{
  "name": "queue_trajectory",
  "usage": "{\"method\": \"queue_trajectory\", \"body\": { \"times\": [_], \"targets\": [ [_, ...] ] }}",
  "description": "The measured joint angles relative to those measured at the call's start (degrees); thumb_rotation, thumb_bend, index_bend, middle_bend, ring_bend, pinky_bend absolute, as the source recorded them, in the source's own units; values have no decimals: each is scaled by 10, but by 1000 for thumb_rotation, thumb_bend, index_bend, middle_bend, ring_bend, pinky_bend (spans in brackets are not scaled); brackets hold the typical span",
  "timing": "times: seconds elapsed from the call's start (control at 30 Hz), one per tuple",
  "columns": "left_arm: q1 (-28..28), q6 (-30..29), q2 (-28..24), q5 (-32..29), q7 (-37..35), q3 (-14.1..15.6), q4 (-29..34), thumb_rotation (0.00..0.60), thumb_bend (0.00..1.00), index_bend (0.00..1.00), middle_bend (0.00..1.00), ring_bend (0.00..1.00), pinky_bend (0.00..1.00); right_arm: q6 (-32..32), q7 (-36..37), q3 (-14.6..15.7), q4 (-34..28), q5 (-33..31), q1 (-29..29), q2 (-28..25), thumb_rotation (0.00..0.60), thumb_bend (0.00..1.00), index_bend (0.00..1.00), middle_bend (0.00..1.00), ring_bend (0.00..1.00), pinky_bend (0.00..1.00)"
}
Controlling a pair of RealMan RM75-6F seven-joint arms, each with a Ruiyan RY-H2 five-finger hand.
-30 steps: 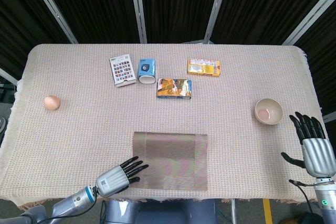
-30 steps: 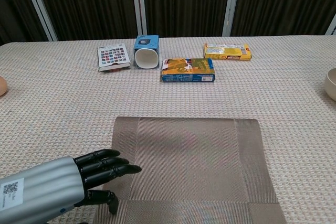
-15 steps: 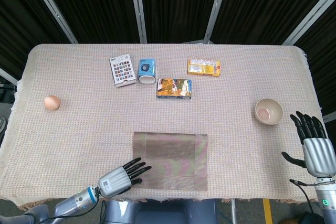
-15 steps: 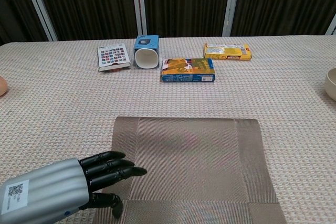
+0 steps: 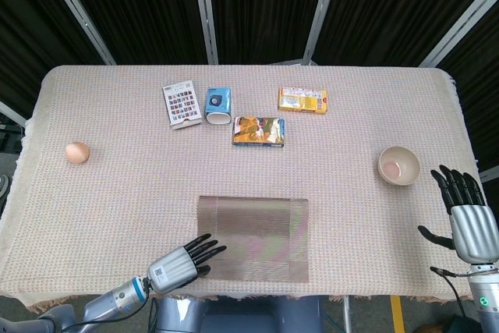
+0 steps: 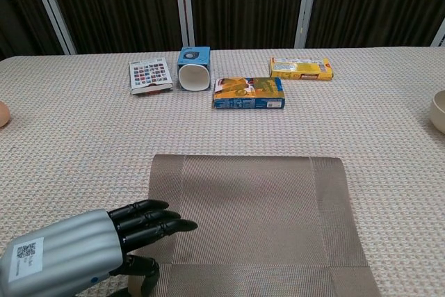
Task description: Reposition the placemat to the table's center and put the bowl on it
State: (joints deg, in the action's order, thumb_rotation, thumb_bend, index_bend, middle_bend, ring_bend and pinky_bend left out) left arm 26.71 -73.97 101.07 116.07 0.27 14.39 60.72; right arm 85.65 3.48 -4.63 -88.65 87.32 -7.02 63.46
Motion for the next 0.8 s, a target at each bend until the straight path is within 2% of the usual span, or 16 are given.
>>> {"method": "queue_trajectory", "body": {
  "times": [0.23,0.43,0.63,0.8],
  "targets": [
    [3,5,2,-20,-9,-7,12,600,533,618,0,0,0,2,3,0,-1,3,1,-1,600,0,0,0,0,0],
    [13,11,3,-42,-20,-31,33,600,535,661,0,0,0,3,3,-2,0,1,1,-1,600,0,0,0,0,0],
    [43,25,0,-78,-33,-89,64,600,538,671,0,0,0,3,0,-5,-1,-2,0,-1,600,0,0,0,0,0],
    [90,63,-9,-127,-34,-168,85,600,538,673,0,0,0,5,-5,-9,-3,-6,0,-2,600,0,0,0,0,0]
  ]
}}
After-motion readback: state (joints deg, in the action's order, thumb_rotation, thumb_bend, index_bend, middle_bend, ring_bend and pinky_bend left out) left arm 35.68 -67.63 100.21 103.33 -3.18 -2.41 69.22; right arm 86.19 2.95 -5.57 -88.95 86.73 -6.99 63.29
